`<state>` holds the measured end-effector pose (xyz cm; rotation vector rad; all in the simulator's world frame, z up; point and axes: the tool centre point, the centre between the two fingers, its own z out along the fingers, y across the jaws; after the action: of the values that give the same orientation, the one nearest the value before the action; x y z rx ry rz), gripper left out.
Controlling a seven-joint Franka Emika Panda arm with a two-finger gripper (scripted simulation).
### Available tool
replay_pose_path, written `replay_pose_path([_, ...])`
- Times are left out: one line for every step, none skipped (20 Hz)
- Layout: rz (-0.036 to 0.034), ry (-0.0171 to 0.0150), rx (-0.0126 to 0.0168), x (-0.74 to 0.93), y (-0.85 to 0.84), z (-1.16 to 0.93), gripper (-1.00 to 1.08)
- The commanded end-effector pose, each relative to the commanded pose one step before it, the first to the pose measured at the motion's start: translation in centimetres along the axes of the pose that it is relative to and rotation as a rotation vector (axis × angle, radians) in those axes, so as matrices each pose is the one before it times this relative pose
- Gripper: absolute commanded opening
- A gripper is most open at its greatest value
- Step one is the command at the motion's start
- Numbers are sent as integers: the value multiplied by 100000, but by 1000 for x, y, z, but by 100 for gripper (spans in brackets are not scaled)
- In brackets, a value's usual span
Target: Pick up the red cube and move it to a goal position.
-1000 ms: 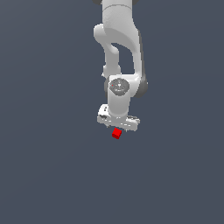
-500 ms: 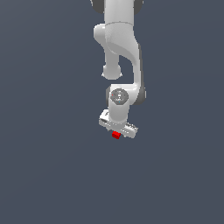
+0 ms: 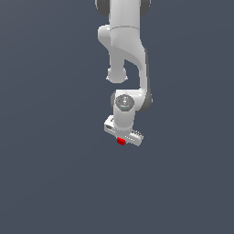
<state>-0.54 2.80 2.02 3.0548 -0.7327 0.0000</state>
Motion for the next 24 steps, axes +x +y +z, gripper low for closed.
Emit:
replay_pose_path([108, 29, -16, 31, 36, 27, -100])
replay_pose_path([0, 0, 0, 0, 0, 0, -100])
replay_pose_path([0, 0, 0, 0, 0, 0, -100])
replay_pose_path([0, 0, 0, 0, 0, 0, -100])
replay_pose_path([0, 0, 0, 0, 0, 0, -100])
replay_pose_path([-64, -23, 13, -28, -29, -27, -100])
replay_pose_path([0, 0, 0, 5, -11, -31, -100])
replay_pose_path([0, 0, 0, 14, -34, -92, -100])
replay_pose_path([0, 0, 0, 23, -57, -153, -100])
replay_pose_path([0, 0, 0, 32, -80, -213, -100])
replay_pose_path([0, 0, 0, 41, -102, -274, -100])
replay_pose_path([0, 0, 0, 50, -124, -333, -100])
replay_pose_path([0, 0, 0, 59, -146, -392, -100])
replay_pose_path([0, 0, 0, 68, -168, -450, -100])
replay_pose_path([0, 0, 0, 77, -189, -506, -100])
replay_pose_path([0, 0, 0, 86, -210, -562, -100])
replay_pose_path([0, 0, 0, 95, -231, -617, -100])
replay_pose_path([0, 0, 0, 104, -251, -671, -100])
replay_pose_path([0, 0, 0, 113, -270, -723, -100])
replay_pose_path([0, 0, 0, 122, -290, -775, -100])
replay_pose_path([51, 21, -41, 146, -284, -823, -100])
replay_pose_path([0, 0, 0, 140, -327, -873, -100])
replay_pose_path([0, 0, 0, 148, -343, -914, -100])
replay_pose_path([0, 0, 0, 155, -356, -946, -100])
